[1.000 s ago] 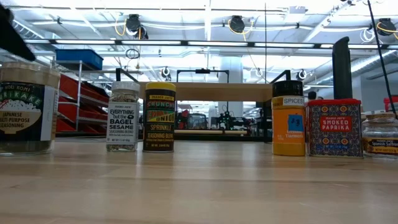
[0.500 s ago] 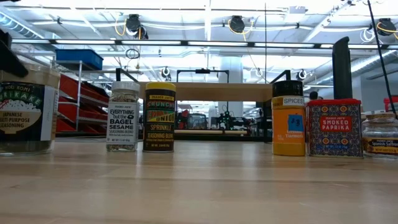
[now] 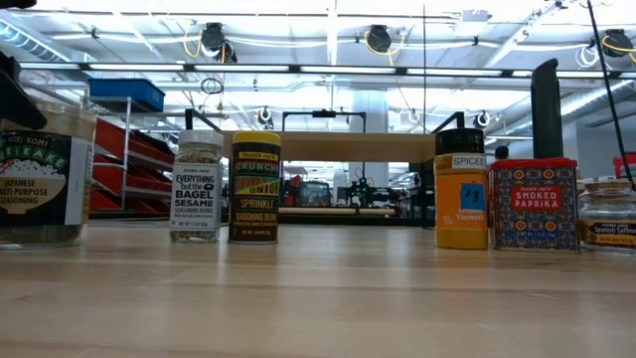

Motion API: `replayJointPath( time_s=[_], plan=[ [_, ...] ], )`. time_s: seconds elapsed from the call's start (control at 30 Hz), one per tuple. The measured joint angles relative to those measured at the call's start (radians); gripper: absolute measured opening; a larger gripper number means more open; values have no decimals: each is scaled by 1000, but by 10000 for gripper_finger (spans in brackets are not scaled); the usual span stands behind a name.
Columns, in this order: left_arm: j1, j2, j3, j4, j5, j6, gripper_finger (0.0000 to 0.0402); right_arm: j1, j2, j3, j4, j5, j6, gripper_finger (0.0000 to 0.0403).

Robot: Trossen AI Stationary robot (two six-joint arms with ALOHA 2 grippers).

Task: Shelf spices
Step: Put the golden seasoning bottle on the shelf

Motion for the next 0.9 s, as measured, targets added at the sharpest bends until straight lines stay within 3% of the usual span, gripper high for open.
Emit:
replayJointPath(
  time_s=[0.2, 0.73, 0.9],
  plan=[
    [0, 0, 0, 7, -16, 20, 314, 0, 0, 0, 1, 0, 0, 16],
    [1, 0, -1, 32, -42, 20, 313, 0, 0, 0, 2, 0, 0, 16],
    [2, 0, -45, 109, -42, 19, 312, 0, 0, 0, 2, 0, 0, 16]
  ],
)
